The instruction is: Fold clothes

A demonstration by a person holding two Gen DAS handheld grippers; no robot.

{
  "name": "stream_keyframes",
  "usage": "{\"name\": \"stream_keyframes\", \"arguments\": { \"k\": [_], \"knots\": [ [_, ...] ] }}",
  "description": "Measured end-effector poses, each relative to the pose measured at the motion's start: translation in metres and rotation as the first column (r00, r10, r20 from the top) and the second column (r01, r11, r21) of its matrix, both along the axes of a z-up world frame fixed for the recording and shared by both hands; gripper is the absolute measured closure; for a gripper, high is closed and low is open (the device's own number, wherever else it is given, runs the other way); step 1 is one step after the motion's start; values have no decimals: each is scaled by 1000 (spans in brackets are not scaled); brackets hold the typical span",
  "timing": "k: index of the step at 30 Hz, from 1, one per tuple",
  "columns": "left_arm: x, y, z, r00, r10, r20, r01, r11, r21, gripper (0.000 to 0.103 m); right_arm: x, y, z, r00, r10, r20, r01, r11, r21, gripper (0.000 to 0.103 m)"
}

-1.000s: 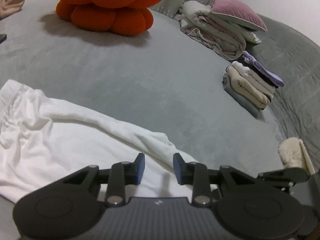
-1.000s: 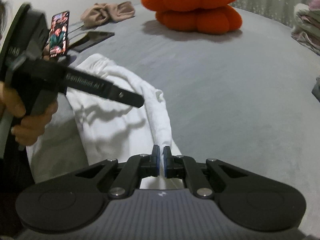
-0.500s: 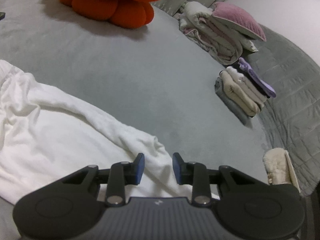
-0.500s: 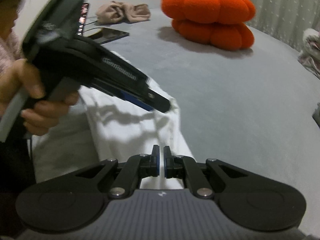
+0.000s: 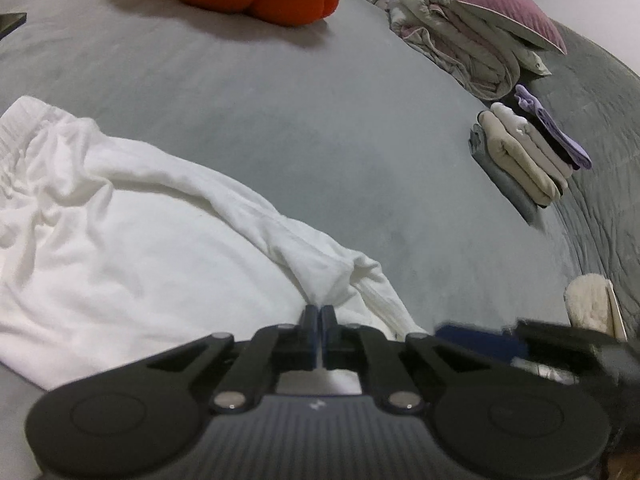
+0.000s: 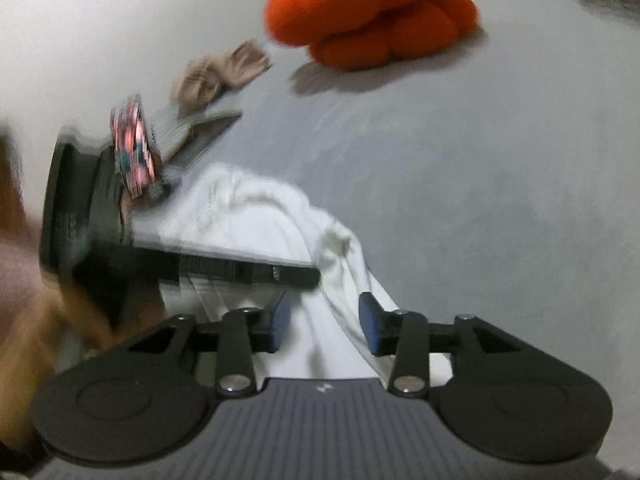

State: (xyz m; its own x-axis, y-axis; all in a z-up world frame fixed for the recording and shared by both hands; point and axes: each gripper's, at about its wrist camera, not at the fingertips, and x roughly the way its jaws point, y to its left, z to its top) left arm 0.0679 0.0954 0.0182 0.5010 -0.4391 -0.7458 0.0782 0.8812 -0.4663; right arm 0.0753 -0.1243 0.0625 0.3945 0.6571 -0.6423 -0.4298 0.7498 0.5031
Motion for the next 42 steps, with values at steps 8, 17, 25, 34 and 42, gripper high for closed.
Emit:
{"name": "stream_keyframes", "arguments": {
  "k": [8, 17, 25, 34, 42],
  "knots": [
    [-9, 5, 6, 999, -31, 25, 29, 996, 81, 100, 41, -3, -29, 959, -72, -273, 125, 975, 183, 60],
    [-11, 13, 7, 999, -42, 19, 40, 994, 104, 100, 56, -1, -40, 947, -75, -312, 159, 955, 251, 58],
    [-11, 17, 8, 1000, -25, 17, 23, 994, 108, 100, 66, -5, -55, 920, -73, -384, 221, 908, 357, 62],
    [-15, 21, 7, 999, -41, 28, 38, 993, 116, 100, 70, -15, -33, 956, -221, -192, 270, 920, 285, 97],
    [-15, 19, 7, 996, -76, 44, 69, 987, 146, 99, 76, -6, -45, 973, -208, -104, 224, 957, 182, 97]
  ]
}}
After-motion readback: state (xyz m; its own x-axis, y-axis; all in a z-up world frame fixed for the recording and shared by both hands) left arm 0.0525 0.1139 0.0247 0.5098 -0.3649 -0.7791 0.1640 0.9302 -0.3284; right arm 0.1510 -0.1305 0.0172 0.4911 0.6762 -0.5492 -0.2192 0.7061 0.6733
